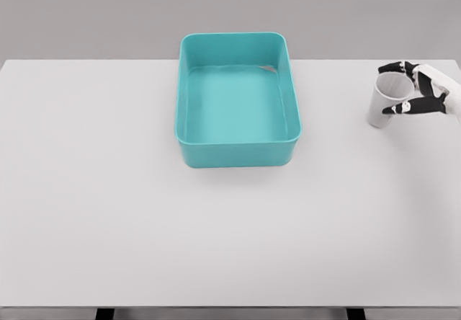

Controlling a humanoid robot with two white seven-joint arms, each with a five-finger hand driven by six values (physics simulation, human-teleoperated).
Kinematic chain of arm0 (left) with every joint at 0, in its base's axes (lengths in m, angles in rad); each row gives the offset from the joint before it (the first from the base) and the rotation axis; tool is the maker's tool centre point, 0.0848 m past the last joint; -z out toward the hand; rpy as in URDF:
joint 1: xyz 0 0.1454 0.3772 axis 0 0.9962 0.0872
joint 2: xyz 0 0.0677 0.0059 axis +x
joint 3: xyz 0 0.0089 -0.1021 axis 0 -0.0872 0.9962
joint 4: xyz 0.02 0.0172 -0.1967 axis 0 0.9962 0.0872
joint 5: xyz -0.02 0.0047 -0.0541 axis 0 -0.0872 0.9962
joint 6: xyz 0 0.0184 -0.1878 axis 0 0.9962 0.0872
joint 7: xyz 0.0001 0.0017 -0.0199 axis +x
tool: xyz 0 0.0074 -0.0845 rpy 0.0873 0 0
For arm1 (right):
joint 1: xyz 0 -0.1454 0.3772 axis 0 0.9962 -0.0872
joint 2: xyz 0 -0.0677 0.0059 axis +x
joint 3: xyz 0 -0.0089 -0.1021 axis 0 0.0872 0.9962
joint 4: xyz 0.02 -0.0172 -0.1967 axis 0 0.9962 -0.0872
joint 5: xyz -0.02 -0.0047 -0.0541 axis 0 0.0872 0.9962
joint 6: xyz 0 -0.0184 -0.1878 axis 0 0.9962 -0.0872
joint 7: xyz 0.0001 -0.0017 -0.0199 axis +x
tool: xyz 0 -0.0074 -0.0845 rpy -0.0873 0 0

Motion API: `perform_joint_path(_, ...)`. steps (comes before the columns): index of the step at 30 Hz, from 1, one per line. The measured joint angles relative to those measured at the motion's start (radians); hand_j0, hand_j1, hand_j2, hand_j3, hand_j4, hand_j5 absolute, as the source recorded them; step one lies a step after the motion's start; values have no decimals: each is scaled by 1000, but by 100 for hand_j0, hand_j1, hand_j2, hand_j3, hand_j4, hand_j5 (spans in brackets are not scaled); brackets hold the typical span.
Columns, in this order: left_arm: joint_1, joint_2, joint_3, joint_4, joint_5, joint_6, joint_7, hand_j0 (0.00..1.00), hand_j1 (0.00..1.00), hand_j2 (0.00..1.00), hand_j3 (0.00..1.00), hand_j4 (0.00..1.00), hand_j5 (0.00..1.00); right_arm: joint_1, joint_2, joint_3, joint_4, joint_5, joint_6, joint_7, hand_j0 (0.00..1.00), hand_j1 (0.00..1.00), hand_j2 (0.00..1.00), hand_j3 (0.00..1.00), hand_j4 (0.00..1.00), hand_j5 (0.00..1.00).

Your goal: Put the paper cup into the basket with your right arm

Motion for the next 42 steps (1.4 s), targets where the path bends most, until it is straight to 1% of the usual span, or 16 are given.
perform_joint_path(5, 0, 0, 0, 0, 0, 0, 0, 100, 100, 100, 100, 100, 100, -21, 3, -1, -32, 1, 0, 0, 68, 68, 68, 68, 68, 68)
perform_joint_path(11, 0, 0, 0, 0, 0, 0, 0, 100, 100, 100, 100, 100, 100, -37, 15, -1, -96, 2, -1, 0, 67, 67, 67, 67, 67, 67)
perform_joint_path(14, 0, 0, 0, 0, 0, 0, 0, 100, 100, 100, 100, 100, 100, -58, 23, 0, -142, 3, 1, 0, 67, 67, 67, 67, 67, 67)
perform_joint_path(19, 0, 0, 0, 0, 0, 0, 0, 100, 100, 100, 100, 100, 100, -64, 35, 0, -225, 5, 9, 0, 67, 67, 67, 67, 67, 67)
perform_joint_path(20, 0, 0, 0, 0, 0, 0, 0, 100, 100, 100, 100, 100, 100, -78, 39, 1, -242, 5, 10, 0, 67, 67, 67, 67, 67, 67)
perform_joint_path(24, 0, 0, 0, 0, 0, 0, 0, 100, 100, 100, 100, 100, 100, -95, 55, 4, -310, 7, 11, 0, 67, 67, 67, 67, 67, 67)
perform_joint_path(26, 0, 0, 0, 0, 0, 0, 0, 100, 100, 100, 100, 100, 100, -109, 68, 6, -330, 8, 12, 0, 67, 67, 67, 67, 67, 67)
perform_joint_path(30, 0, 0, 0, 0, 0, 0, 0, 100, 100, 100, 100, 100, 100, -149, 115, 33, -343, 30, 14, 0, 67, 67, 67, 67, 67, 67)
perform_joint_path(37, 0, 0, 0, 0, 0, 0, 0, 100, 100, 100, 100, 100, 100, -178, 198, 76, -339, 76, 26, 1, 68, 68, 68, 68, 68, 68)
perform_joint_path(42, 0, 0, 0, 0, 0, 0, 0, 100, 100, 100, 100, 100, 100, -189, 239, 107, -338, 94, 35, 1, 68, 68, 68, 68, 68, 68)
